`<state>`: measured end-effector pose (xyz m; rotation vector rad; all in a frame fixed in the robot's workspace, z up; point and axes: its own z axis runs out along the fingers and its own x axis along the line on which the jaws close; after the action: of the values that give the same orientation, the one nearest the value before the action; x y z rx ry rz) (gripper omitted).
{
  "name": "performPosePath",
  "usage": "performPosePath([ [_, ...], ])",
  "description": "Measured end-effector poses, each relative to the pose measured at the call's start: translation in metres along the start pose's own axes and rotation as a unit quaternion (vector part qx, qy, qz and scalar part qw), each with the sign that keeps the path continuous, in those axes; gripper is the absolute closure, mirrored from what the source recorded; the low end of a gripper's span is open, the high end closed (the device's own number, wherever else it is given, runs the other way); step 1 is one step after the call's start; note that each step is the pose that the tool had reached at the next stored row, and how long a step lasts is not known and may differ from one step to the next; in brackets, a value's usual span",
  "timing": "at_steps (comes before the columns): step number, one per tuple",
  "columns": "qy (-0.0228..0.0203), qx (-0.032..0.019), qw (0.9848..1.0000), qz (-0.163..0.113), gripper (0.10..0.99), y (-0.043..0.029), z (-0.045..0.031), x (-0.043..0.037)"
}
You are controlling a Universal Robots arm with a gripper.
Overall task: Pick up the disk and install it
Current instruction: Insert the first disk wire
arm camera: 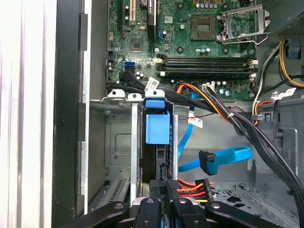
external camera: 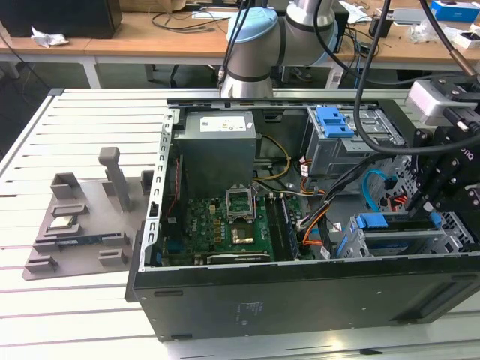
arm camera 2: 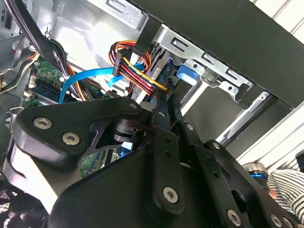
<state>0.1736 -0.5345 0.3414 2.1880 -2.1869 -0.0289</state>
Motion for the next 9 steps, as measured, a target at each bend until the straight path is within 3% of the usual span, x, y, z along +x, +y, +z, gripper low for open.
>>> performPosePath([
  [3, 0.0, 0.0, 1.0, 0.003, 0.918, 0.0002, -0.0031, -0.0007],
  [9, -0.0002, -0.0004, 1.0, 0.009, 0.918, 0.0001, -0.0022, -0.0015],
])
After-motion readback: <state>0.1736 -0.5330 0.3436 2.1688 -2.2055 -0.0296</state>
